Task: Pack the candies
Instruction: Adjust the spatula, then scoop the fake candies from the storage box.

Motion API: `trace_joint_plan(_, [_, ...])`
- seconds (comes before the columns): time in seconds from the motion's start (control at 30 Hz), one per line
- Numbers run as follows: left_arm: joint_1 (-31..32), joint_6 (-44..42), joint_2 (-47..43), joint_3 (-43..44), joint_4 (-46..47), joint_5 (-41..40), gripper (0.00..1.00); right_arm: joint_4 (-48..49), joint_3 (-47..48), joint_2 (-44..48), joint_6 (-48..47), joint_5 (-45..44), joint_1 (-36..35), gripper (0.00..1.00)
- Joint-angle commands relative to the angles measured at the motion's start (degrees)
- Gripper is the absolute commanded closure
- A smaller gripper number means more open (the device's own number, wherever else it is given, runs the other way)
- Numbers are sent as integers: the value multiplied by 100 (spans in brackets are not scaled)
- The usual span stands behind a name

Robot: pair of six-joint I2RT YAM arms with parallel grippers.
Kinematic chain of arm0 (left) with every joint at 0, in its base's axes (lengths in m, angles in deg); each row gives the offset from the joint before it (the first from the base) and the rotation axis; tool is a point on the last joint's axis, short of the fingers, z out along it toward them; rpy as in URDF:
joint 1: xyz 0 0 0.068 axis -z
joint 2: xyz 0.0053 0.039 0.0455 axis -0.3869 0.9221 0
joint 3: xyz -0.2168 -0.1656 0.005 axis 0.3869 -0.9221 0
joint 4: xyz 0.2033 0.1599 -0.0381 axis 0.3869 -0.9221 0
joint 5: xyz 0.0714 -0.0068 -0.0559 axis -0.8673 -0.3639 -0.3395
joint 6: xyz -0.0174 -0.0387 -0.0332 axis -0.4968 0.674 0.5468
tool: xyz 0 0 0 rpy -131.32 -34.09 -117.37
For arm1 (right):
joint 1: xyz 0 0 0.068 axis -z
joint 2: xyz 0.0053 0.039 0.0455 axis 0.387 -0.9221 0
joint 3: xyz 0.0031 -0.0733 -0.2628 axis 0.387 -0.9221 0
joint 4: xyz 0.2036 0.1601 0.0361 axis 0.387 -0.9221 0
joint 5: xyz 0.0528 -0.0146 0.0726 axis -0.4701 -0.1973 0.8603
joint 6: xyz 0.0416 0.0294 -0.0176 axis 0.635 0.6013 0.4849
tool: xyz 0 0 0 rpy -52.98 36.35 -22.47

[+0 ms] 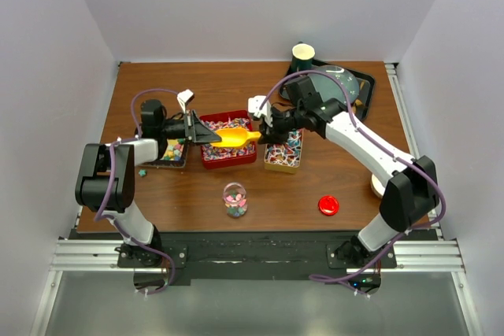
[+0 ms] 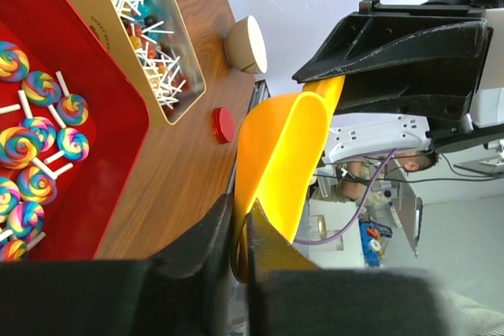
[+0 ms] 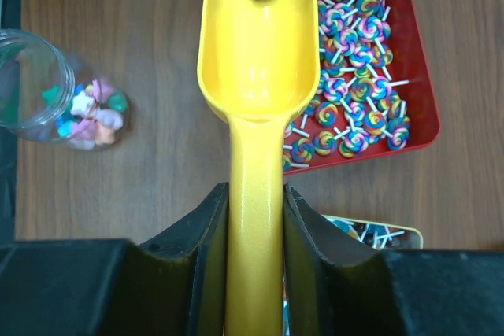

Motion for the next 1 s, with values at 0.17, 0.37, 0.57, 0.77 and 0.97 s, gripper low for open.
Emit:
trace_joint_plan(0.17, [-178,-3290,-406,685,-3250,-1052,42,-1562,1250,-317,-1449,-732,104,100])
trace_joint_plan(0.37, [-108,-4770,-1291,344,-3893,-3303,27,-2497,2796,-1310,-2592,-2103,175,100])
trace_joint_plan(0.57, [392,-5016,-2689,-991,-2759,-4753,25,-3532,4984,-2689,-3348,-3299,149,100])
trace_joint_plan(0.77, [832,-5149,-3043,-1572,-2530,-5458,25,-3439,5462,-3157,-4025,-4442,-246,100])
trace_joint_plan(0.97, [850,-4816,-3122,-1766,-2222,-6003,26,-3324,5435,-3192,-4148,-4908,-616,100])
